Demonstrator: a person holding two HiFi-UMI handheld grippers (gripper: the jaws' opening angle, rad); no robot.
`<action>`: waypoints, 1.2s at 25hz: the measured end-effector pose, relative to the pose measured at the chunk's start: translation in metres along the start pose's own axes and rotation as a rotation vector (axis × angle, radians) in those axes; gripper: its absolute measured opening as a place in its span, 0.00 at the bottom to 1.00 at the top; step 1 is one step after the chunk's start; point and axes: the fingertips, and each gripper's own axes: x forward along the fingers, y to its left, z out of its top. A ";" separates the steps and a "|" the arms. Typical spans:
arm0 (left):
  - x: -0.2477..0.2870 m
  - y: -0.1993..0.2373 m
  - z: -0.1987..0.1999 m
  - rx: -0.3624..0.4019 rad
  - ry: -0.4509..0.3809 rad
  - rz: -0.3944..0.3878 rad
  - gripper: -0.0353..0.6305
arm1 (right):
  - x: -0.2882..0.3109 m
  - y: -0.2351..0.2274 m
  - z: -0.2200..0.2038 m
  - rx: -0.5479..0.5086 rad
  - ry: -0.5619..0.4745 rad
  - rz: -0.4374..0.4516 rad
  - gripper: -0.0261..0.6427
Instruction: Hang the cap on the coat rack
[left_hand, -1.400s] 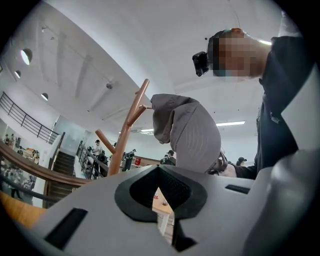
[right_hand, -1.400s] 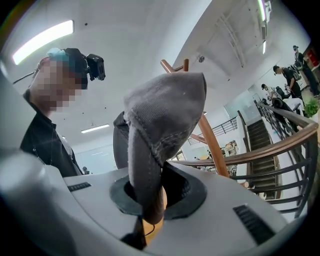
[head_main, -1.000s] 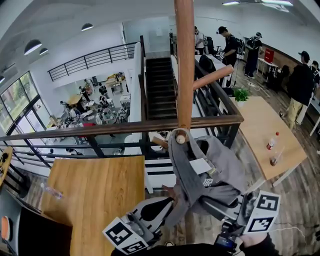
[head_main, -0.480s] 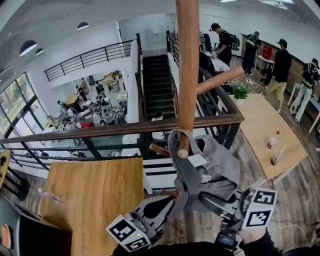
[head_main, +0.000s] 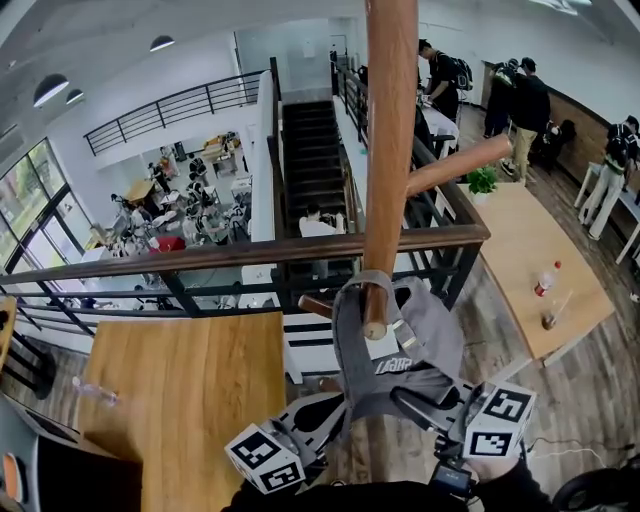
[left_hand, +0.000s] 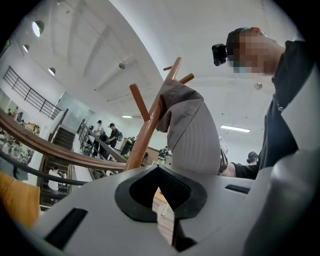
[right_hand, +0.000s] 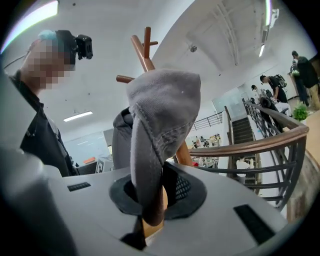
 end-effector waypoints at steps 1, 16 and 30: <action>0.000 0.000 -0.003 -0.015 0.009 0.001 0.05 | 0.000 -0.002 -0.004 -0.006 0.013 -0.012 0.11; -0.010 0.002 -0.051 -0.079 0.093 0.060 0.05 | 0.004 -0.008 -0.043 -0.034 0.064 -0.053 0.11; -0.034 -0.045 -0.114 -0.193 0.126 0.116 0.05 | -0.037 0.006 -0.049 0.016 0.060 -0.061 0.20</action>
